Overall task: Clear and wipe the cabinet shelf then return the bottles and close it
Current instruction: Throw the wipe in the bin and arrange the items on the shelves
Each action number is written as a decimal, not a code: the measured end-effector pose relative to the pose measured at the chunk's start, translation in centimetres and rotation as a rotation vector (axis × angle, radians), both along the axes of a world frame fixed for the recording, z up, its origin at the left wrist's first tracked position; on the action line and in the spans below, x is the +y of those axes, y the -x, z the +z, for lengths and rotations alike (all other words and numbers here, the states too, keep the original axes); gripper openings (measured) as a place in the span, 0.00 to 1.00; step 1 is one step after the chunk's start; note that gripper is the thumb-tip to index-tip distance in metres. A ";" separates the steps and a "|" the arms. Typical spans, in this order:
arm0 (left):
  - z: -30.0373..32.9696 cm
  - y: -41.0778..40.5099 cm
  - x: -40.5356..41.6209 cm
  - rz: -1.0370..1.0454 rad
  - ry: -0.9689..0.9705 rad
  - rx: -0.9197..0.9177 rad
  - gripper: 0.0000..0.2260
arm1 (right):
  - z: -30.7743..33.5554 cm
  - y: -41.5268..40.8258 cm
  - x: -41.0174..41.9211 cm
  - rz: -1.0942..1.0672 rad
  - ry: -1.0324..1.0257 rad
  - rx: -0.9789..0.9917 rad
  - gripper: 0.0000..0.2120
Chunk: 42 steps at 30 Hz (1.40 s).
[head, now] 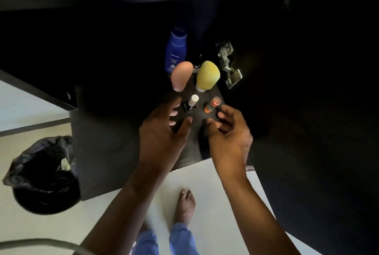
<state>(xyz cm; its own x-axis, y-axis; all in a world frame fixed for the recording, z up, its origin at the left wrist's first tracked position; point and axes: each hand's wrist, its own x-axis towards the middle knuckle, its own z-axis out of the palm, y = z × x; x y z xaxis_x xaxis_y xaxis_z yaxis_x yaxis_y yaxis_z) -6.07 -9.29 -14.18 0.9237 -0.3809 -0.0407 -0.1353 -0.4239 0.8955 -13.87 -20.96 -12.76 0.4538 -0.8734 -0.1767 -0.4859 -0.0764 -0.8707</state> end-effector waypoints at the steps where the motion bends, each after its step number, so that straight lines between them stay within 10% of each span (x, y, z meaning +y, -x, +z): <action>1: -0.1 -0.2 -0.4 0.002 -0.010 -0.014 0.22 | -0.2 -0.3 -0.3 0.029 0.031 0.021 0.19; 25: -0.4 -1.1 -1.4 0.050 -0.197 -0.251 0.12 | -0.9 -2.5 -0.7 0.175 0.261 0.151 0.10; 42: 0.0 -5.2 7.4 0.368 -0.250 -0.182 0.09 | -2.4 -13.8 6.2 0.606 0.413 -0.107 0.07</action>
<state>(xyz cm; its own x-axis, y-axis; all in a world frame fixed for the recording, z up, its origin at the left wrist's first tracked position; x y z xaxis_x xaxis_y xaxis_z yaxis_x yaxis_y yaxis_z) -0.88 -1.86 -14.18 0.9960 -0.0264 0.0852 -0.0808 -0.6723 0.7358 -0.05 -14.78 -15.14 0.8737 -0.4502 0.1841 -0.1687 -0.6355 -0.7534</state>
